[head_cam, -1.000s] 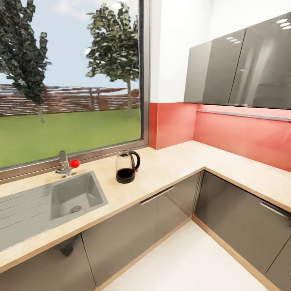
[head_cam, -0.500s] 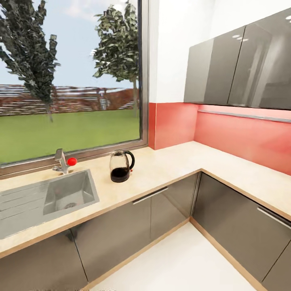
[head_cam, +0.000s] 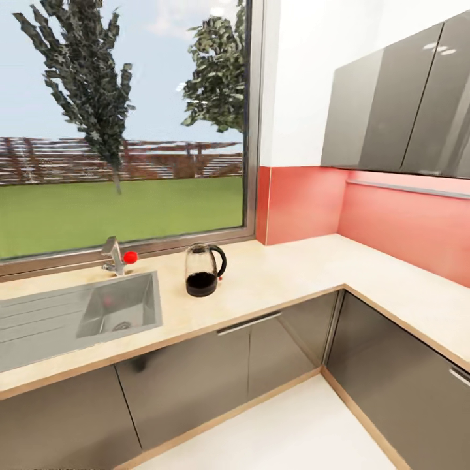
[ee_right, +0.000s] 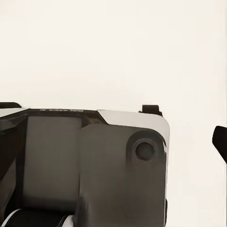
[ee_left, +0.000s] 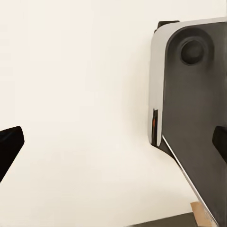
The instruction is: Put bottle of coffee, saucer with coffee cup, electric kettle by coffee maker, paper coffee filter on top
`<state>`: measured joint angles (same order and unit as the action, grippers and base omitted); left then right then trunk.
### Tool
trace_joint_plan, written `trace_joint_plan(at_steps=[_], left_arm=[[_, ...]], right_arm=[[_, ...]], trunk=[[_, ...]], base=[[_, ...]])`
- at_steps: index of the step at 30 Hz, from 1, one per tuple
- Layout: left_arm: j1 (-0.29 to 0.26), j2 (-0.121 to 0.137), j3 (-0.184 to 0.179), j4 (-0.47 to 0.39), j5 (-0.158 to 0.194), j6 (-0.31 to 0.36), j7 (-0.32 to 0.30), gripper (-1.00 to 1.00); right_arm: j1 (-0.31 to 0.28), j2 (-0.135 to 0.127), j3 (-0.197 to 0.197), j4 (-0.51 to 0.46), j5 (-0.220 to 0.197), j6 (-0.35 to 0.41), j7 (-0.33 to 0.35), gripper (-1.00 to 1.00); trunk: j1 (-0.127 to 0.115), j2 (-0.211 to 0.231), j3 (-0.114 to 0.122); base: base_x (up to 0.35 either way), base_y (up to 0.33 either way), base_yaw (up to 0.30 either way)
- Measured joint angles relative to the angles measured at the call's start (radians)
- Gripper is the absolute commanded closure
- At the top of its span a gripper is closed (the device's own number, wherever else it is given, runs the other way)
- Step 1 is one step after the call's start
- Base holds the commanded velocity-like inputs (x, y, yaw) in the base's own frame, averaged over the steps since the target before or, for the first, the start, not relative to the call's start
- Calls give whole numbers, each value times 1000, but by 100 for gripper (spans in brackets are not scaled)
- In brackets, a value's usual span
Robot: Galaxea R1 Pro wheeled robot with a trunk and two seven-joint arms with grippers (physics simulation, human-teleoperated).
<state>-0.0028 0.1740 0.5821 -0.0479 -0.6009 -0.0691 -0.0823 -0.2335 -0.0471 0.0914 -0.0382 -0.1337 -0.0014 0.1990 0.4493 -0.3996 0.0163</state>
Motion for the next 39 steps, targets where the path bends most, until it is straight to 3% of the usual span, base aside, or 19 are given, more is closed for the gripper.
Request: trace_joint_plan(at_steps=[4,6,8,12,21,39], left_arm=[[0,6,6,-1,2,1,2,-100],[0,9,22,-1,15,0,2,-100],[0,19,62,-3,48,-1,2,-100],[0,25,79,-3,65,-6,1,-100],[0,20,86,-3,70,-17,0,-100],[0,17,89,-3,71,-17,0,-100]], right_arm=[[0,0,0,0,0,0,0,-100],[0,0,1,0,0,0,0,-100],[0,0,1,0,0,0,0,-100],[0,0,2,0,1,0,0,-100],[0,0,3,0,2,0,-1,-100],[0,0,3,0,2,0,-1,-100]], trunk=[[0,0,0],[0,0,0],[0,0,0],[0,0,0],[1,0,0],[0,0,0]], base=[[237,-241,278],[235,-212,278],[119,-91,278],[38,-29,278],[-13,-52,277],[-45,-258,277]])
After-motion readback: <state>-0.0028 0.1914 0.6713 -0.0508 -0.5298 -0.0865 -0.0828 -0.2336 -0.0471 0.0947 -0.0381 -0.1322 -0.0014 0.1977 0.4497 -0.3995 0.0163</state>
